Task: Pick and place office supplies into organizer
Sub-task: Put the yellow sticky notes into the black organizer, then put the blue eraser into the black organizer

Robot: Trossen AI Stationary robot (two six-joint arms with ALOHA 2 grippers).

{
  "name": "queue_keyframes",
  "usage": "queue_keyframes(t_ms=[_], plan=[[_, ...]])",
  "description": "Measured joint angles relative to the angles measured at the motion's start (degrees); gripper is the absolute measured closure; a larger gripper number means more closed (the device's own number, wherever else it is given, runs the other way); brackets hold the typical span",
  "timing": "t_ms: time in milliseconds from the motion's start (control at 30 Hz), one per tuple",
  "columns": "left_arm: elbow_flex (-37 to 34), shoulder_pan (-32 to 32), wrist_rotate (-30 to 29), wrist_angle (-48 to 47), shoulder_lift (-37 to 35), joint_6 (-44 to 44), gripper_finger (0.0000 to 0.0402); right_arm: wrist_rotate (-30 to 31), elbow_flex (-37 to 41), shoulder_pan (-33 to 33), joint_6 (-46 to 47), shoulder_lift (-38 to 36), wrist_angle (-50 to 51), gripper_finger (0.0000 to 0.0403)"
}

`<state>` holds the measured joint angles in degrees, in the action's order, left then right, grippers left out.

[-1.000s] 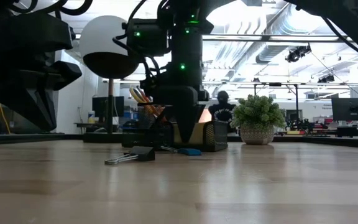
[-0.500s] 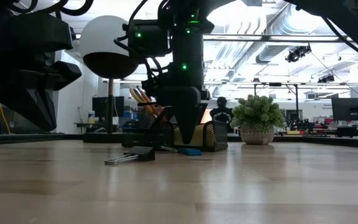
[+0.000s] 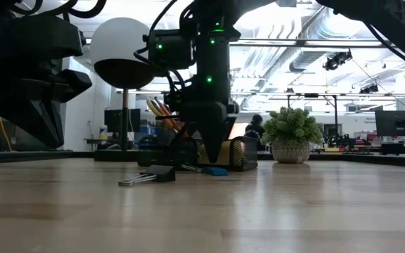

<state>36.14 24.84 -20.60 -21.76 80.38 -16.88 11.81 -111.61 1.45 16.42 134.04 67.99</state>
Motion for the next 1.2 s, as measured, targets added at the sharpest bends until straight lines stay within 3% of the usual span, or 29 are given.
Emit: queue_keyframes(t_ms=[433, 733, 1033, 1200], plan=[[0.0, 0.0, 0.0, 0.13, 0.0, 0.03, 0.0394, 0.57, -0.44, -1.16, -0.56, -0.02, 2.96, 0.0162], [-0.02, 0.0, 0.0, 0.17, 0.0, 0.01, 0.0394, -0.85, -6.96, -2.26, 1.83, -0.13, 6.39, 0.0128], [-0.02, 0.0, -0.02, 0.11, 0.0, -0.07, 0.0394, -2.87, -9.86, -8.49, 9.79, -0.13, 6.9, 0.0127], [-0.02, 0.0, -0.02, 0.14, 0.0, -0.02, 0.0394, 1.51, -9.84, -12.56, 23.47, -0.13, 6.78, 0.0127]])
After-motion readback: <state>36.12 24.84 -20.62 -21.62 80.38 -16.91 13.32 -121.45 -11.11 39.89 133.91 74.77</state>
